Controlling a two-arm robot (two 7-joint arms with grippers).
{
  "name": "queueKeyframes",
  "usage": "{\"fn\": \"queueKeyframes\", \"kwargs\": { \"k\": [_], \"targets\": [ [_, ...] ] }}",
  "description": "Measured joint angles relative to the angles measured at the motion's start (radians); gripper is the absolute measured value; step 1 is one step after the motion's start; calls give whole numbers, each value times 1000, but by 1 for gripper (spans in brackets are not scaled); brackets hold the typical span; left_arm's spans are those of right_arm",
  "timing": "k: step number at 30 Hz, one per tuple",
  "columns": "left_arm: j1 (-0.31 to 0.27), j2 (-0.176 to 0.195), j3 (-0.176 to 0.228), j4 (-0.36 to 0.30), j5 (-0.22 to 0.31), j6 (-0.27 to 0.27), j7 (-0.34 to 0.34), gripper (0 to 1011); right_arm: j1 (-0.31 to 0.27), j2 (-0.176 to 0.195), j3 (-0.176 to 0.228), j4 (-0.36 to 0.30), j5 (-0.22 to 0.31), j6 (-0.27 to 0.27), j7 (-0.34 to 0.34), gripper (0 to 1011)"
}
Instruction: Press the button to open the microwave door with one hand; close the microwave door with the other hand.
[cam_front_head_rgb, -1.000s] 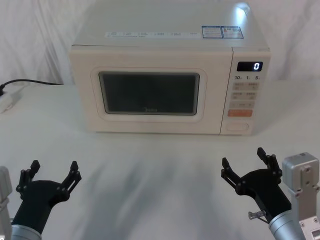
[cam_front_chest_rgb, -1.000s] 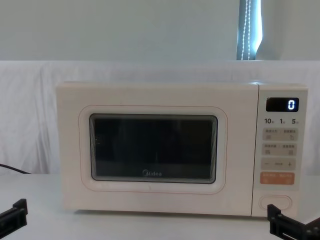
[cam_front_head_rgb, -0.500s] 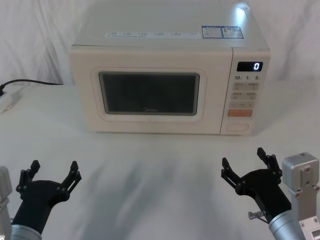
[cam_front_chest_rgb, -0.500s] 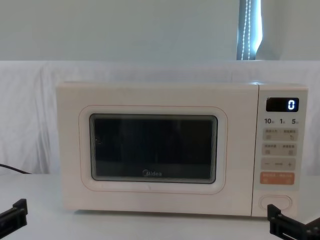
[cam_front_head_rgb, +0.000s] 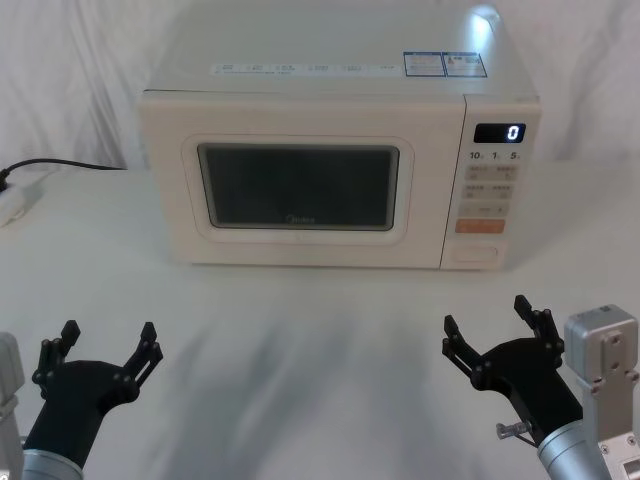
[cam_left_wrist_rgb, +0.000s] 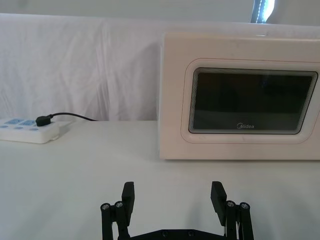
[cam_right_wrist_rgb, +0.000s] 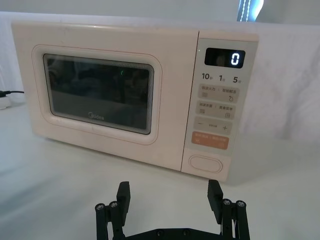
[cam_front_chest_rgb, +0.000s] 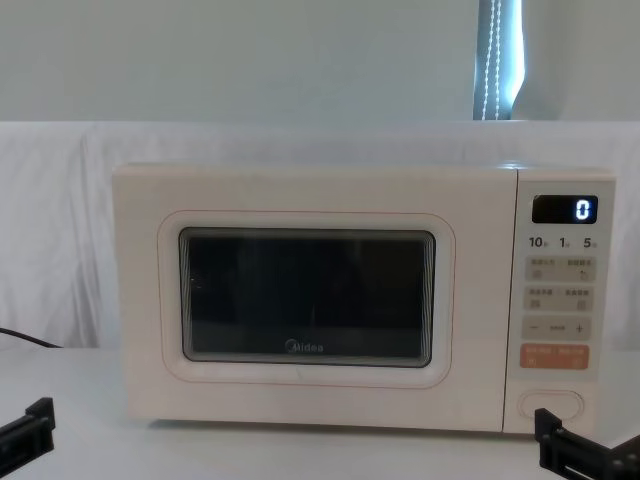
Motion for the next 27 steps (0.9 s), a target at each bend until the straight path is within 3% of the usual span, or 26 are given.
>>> {"fn": "queueKeyframes", "kwargs": {
  "k": [17,27],
  "targets": [
    [0,0,0,0,0,0,0,1001,0,0,0,0,0,0,0,995],
    [0,0,0,0,0,0,0,1001,0,0,0,0,0,0,0,769]
  ]
}}
